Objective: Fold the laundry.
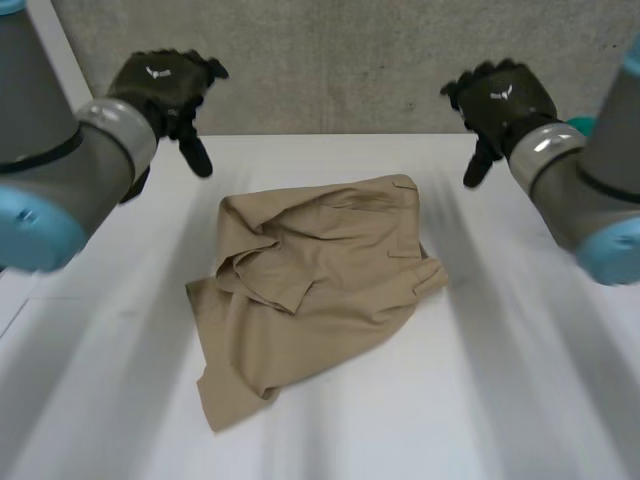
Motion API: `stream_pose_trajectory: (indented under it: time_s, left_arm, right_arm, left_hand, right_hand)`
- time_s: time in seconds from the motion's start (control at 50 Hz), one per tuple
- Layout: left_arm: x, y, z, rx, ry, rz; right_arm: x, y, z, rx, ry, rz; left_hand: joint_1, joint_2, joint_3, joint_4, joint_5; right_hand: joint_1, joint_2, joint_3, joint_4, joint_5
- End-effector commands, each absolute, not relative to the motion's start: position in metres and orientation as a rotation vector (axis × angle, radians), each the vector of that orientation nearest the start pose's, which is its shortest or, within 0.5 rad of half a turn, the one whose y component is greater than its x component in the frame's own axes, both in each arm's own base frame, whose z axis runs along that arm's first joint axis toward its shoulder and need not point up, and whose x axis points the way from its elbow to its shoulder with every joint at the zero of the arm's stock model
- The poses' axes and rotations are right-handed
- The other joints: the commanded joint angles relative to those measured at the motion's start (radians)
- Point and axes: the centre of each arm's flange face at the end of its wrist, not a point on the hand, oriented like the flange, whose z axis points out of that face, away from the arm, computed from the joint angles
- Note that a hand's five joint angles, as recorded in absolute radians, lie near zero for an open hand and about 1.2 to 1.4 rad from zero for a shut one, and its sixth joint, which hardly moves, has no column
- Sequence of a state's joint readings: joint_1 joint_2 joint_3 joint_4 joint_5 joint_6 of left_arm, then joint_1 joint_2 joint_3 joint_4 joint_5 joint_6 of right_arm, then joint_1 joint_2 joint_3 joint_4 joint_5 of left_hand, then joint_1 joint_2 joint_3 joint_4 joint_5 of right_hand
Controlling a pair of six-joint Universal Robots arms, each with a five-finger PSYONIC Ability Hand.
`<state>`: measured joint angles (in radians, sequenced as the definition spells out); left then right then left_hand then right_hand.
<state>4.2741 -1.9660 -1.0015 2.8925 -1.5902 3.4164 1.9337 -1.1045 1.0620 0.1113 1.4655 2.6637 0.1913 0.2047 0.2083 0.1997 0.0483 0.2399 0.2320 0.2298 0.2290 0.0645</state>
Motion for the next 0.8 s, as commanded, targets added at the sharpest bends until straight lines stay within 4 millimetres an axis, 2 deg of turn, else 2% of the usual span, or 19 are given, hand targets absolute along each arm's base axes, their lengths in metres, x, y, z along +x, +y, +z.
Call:
stream_pose_trajectory:
  time_s: [0.02, 0.04, 0.1, 0.14, 0.2, 0.26, 0.3, 0.32, 0.4, 0.5, 0.66, 0.7, 0.8]
  left_arm:
    - [-0.275, -0.211, 0.294, 1.143, 2.269, -1.973]
    - [-0.273, -0.193, 0.284, 1.206, 2.293, -1.912]
    - [-0.269, -0.168, 0.267, 1.286, 2.338, -1.809]
    - [-0.262, -0.151, 0.248, 1.319, 2.399, -1.682]
    - [-0.256, -0.136, 0.227, 1.341, 2.458, -1.547]
    - [-0.255, -0.133, 0.214, 1.333, 2.496, -1.491]
    - [-0.26, -0.137, 0.199, 1.316, 2.533, -1.455]
    - [-0.263, -0.142, 0.19, 1.291, 2.561, -1.439]
    - [-0.274, -0.159, 0.166, 1.241, 2.614, -1.408]
    - [-0.285, -0.181, 0.141, 1.205, 2.585, -1.381]
    - [-0.296, -0.213, 0.127, 1.127, 2.404, -1.442]
    - [-0.298, -0.223, 0.128, 1.104, 2.346, -1.472]
    - [-0.305, -0.234, 0.13, 1.105, 2.278, -1.517]
  right_arm:
    - [0.262, -0.274, 0.271, -1.251, 2.181, -1.612]
    - [0.259, -0.26, 0.262, -1.308, 2.205, -1.479]
    - [0.256, -0.244, 0.246, -1.399, 2.221, -1.307]
    - [0.251, -0.231, 0.231, -1.501, 2.218, -1.17]
    - [0.248, -0.226, 0.21, -1.627, 2.175, -1.1]
    - [0.25, -0.231, 0.197, -1.673, 2.146, -1.142]
    - [0.254, -0.24, 0.184, -1.652, 2.129, -1.228]
    - [0.257, -0.249, 0.177, -1.626, 2.113, -1.314]
    - [0.263, -0.267, 0.161, -1.557, 2.057, -1.517]
    - [0.271, -0.279, 0.148, -1.56, 1.973, -1.678]
    - [0.284, -0.292, 0.134, -1.578, 1.903, -1.79]
    - [0.289, -0.297, 0.132, -1.584, 1.885, -1.821]
    - [0.299, -0.307, 0.125, -1.593, 1.861, -1.869]
  left_hand:
    - [0.213, 0.199, 0.196, 0.204, 0.181]
    - [0.318, 0.304, 0.301, 0.309, 0.286]
    - [0.483, 0.469, 0.466, 0.474, 0.451]
    - [0.638, 0.625, 0.621, 0.63, 0.607]
    - [0.697, 0.684, 0.68, 0.689, 0.666]
    - [0.668, 0.655, 0.651, 0.66, 0.637]
    - [0.575, 0.561, 0.558, 0.566, 0.543]
    - [0.443, 0.43, 0.426, 0.435, 0.412]
    - [0.243, 0.229, 0.226, 0.234, 0.211]
    - [0.222, 0.208, 0.205, 0.213, 0.19]
    - [0.231, 0.217, 0.214, 0.222, 0.199]
    - [0.303, 0.29, 0.286, 0.295, 0.272]
    - [0.366, 0.352, 0.349, 0.357, 0.334]
  right_hand:
    - [0.275, 0.283, 0.285, 0.286, 0.276]
    - [0.348, 0.356, 0.358, 0.359, 0.349]
    - [0.518, 0.526, 0.528, 0.529, 0.519]
    - [0.636, 0.644, 0.646, 0.647, 0.637]
    - [0.636, 0.644, 0.646, 0.647, 0.637]
    - [0.619, 0.627, 0.629, 0.63, 0.62]
    - [0.493, 0.501, 0.503, 0.504, 0.494]
    - [0.359, 0.367, 0.369, 0.37, 0.36]
    - [0.167, 0.175, 0.177, 0.178, 0.168]
    - [0.131, 0.139, 0.141, 0.142, 0.132]
    - [0.149, 0.157, 0.159, 0.16, 0.15]
    - [0.178, 0.186, 0.188, 0.189, 0.179]
    - [0.214, 0.221, 0.224, 0.224, 0.214]
